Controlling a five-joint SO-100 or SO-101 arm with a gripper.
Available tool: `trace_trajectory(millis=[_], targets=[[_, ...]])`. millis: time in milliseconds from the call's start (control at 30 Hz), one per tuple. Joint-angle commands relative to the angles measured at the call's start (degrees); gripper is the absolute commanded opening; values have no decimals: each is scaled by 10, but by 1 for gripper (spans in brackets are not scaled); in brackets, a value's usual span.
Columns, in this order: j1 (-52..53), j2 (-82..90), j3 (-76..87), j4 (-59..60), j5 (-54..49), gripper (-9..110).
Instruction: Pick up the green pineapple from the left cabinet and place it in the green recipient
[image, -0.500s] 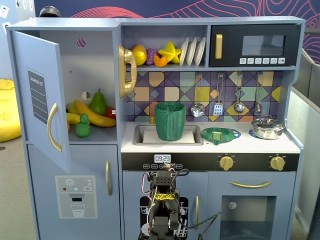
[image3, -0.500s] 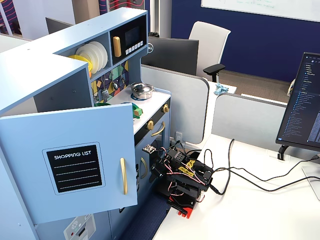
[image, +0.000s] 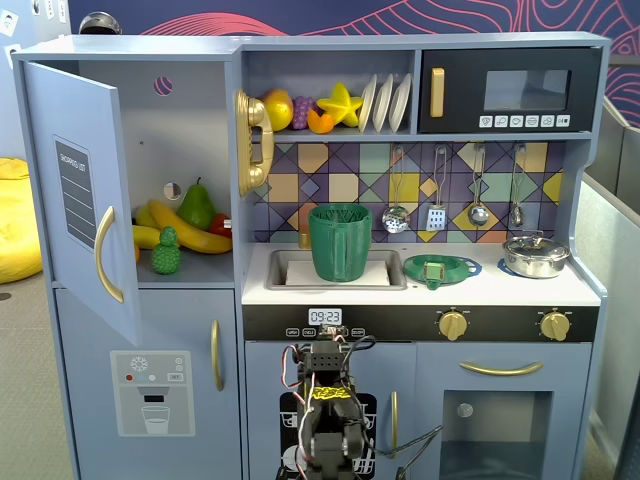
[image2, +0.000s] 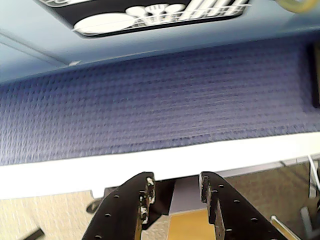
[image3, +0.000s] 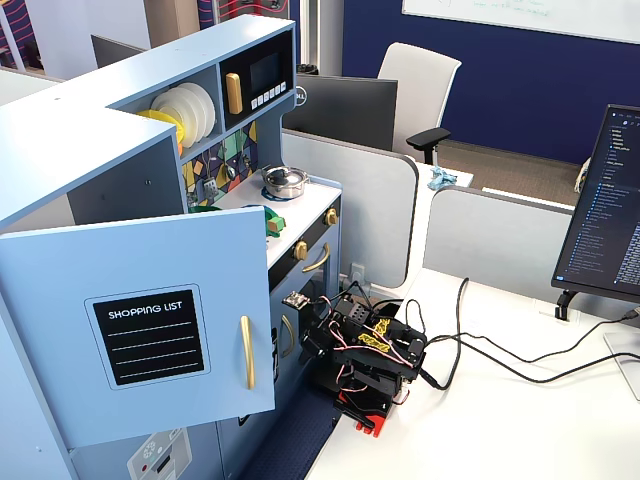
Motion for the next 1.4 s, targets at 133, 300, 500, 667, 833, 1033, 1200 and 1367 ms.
trace_trajectory(millis=[133, 300, 500, 667, 833, 1033, 1200, 1367], targets=[[-258, -105, -112, -344, 33, 19], [-336, -217, -218, -613, -26, 27], [-353, -339, -323, -693, -20, 38], [-360, -419, -374, -796, -24, 38], [-374, -475, -389, -867, -120, 33], [-369, -548, -455, -869, -134, 33], [-350, -620, -510, -891, -111, 36], [-338, -682, -562, -911, -94, 36]])
